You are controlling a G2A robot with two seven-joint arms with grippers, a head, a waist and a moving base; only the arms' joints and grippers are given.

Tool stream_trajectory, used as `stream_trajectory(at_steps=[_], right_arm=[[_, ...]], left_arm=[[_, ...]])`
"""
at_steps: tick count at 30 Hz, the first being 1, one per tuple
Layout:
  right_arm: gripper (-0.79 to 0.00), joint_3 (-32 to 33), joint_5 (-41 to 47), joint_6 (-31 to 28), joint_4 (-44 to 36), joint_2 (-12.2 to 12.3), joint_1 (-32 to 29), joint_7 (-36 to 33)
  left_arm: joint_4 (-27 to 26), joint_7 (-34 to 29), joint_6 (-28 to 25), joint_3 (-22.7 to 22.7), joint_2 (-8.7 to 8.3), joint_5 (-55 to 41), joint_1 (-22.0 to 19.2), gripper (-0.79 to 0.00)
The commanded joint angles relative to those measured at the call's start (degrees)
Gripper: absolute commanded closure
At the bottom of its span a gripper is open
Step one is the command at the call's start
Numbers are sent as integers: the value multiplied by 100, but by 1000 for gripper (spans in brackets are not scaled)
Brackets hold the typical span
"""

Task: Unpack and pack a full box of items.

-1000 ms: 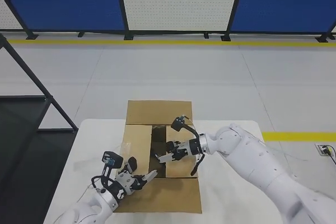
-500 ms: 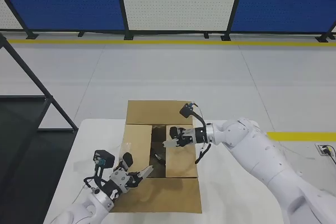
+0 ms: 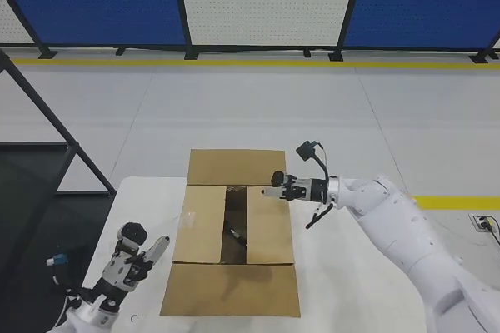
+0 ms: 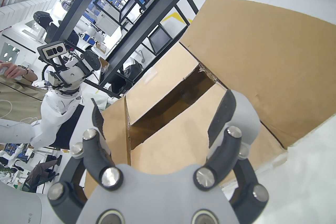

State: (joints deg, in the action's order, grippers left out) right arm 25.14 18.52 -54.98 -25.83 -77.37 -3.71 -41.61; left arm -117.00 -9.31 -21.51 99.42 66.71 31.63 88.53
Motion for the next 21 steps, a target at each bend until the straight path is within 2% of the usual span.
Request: stream_trajectory(at_steps=[1, 3, 7, 10, 13, 16, 21], right_arm=[[-785, 32, -45, 174, -63, 9, -71, 156], [-785, 112, -44, 273, -80, 30, -112, 284], [-785, 311, 63, -61, 217, 112, -107, 216], [-785, 473, 329, -75, 496, 147, -68, 27], [-785, 568, 468, 280, 727, 126, -20, -14], [-785, 605, 506, 853, 873, 67, -3, 147], [-785, 605, 506, 853, 873, 67, -3, 147]], left_arm=[[33, -6, -153, 226, -9, -292, 130, -785], [79, -102, -322, 405, -22, -634, 203, -785], [197, -497, -741, 712, -60, -1298, 394, -785], [324, -845, -1001, 942, -90, -1794, 574, -785], [453, -1297, -1260, 1130, -129, -2325, 744, -785], [504, -1707, -1307, 1267, -166, -2614, 847, -785], [504, -1707, -1307, 1267, -166, -2614, 847, -785]])
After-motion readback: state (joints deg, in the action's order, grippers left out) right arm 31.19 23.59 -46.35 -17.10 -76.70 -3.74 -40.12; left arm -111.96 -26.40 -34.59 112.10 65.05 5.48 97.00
